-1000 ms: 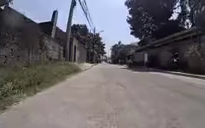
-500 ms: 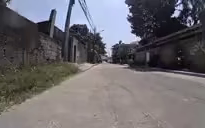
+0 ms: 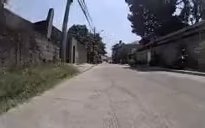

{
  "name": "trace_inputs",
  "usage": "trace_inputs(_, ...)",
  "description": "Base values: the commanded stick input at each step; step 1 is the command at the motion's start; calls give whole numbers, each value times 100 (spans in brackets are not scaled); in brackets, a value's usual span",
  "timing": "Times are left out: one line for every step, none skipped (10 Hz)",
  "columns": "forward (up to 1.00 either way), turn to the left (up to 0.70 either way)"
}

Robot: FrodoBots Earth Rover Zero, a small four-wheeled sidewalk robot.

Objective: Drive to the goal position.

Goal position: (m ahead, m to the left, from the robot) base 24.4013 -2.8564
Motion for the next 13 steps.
trace_inputs(100,0)
trace_inputs(100,0)
trace_inputs(100,0)
trace_inputs(100,0)
trace_inputs(100,0)
trace_inputs(100,0)
trace_inputs(100,0)
trace_inputs(100,0)
trace_inputs(100,0)
trace_inputs(100,0)
trace_inputs(100,0)
trace_inputs(100,0)
trace_inputs(100,0)
